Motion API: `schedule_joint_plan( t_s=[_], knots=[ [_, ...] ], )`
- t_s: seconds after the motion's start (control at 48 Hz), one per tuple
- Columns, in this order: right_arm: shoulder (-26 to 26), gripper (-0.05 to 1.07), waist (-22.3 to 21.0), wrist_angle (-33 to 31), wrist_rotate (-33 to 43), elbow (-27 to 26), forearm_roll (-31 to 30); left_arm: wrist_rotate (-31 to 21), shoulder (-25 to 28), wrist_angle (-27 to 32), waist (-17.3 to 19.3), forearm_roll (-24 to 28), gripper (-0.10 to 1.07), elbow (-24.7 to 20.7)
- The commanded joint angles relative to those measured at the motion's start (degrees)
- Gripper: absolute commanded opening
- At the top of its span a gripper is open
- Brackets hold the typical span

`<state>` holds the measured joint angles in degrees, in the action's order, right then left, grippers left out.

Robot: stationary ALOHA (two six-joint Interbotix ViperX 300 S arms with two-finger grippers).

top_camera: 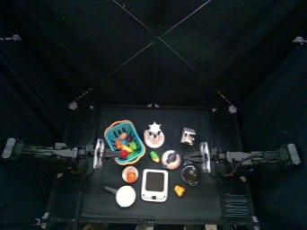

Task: Grab pot handle

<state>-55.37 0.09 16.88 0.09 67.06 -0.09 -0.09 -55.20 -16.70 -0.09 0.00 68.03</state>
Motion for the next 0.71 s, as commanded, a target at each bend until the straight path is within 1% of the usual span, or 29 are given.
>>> schedule_joint_plan(
  t_s=[0.0, 0.062, 0.125, 0.208, 0.333, 0.479, 0.583, 0.688],
  knots=[
    [1.58, -0.02, 0.35, -0.53, 0.62, 0.35, 0.62, -0.18, 1.49, -0.18, -0.97, -0.18, -0.04, 0.18],
    [2.55, 0.00, 1.85, -2.11, 1.85, 0.79, 1.41, -0.26, 2.20, -0.18, -1.58, -0.53, -0.04, 0.79],
    [3.52, 0.02, 3.78, -4.83, 3.69, 1.05, 2.37, -0.26, 3.08, -0.18, -3.25, -1.05, -0.04, 1.05],
    [5.45, 0.04, 6.94, -10.28, 7.12, 0.70, 3.87, -0.09, 4.75, -0.18, -5.54, -1.85, -0.04, 1.14],
    [7.47, 0.04, 12.04, -18.37, 13.10, 0.00, 7.29, -0.18, 8.00, -0.18, -7.73, -2.46, -0.04, 0.97],
    [8.79, 0.04, 18.98, -25.84, 21.36, -0.79, 11.25, -0.18, 11.34, -0.18, -8.96, -2.99, -0.03, 0.79],
    [9.05, 0.04, 23.03, -28.48, 27.33, -1.41, 13.80, -0.18, 13.10, -0.35, -9.14, -3.87, -0.03, 0.62],
    [9.05, 0.04, 26.46, -29.97, 33.75, -1.58, 14.94, -0.09, 14.06, -0.35, -9.14, -4.39, -0.01, 0.35]
  ],
)
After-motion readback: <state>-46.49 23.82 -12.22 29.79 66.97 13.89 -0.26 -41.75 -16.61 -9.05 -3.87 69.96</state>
